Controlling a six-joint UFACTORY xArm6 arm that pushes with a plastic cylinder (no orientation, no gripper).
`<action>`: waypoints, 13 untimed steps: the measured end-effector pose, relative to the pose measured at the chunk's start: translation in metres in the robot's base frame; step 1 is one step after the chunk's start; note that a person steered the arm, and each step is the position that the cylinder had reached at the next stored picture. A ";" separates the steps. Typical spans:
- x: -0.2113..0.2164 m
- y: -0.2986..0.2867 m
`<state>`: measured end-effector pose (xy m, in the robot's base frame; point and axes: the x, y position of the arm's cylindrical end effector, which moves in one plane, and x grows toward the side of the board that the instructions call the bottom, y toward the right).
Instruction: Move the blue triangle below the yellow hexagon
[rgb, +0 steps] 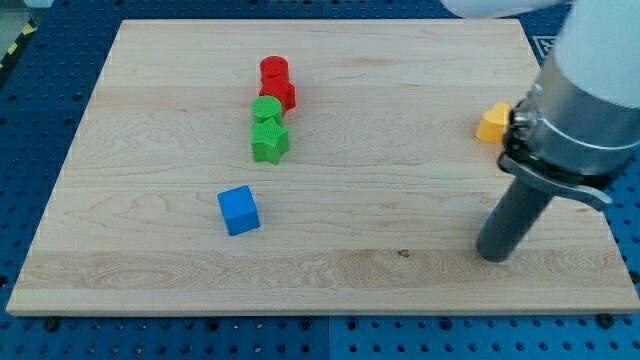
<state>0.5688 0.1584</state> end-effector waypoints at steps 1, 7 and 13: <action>-0.001 -0.023; -0.015 0.027; 0.002 0.068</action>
<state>0.5708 0.2264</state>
